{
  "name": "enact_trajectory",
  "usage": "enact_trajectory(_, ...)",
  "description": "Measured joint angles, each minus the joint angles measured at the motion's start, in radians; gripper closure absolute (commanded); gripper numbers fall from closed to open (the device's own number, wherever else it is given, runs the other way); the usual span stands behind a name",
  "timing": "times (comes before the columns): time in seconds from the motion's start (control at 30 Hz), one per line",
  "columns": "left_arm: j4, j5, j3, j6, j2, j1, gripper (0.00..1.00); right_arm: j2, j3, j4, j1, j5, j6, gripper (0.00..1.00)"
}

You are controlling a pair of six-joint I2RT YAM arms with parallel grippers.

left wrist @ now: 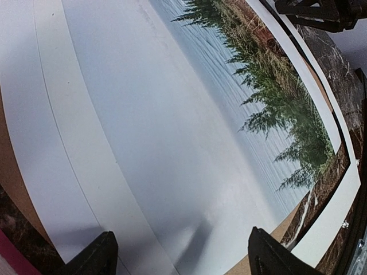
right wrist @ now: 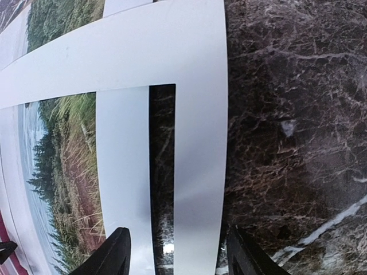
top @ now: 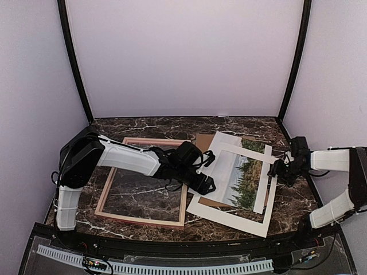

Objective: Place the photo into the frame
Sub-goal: Pick up the mat board from the photo.

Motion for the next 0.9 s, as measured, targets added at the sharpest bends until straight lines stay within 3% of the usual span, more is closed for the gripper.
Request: enact_trajectory(0.9, 0.029, -0.025, -0.013, -0.017, 0.000, -0.007, 0.20, -0.087, -0.019, 0.000, -0.105, -0.276, -0.022, 0.49)
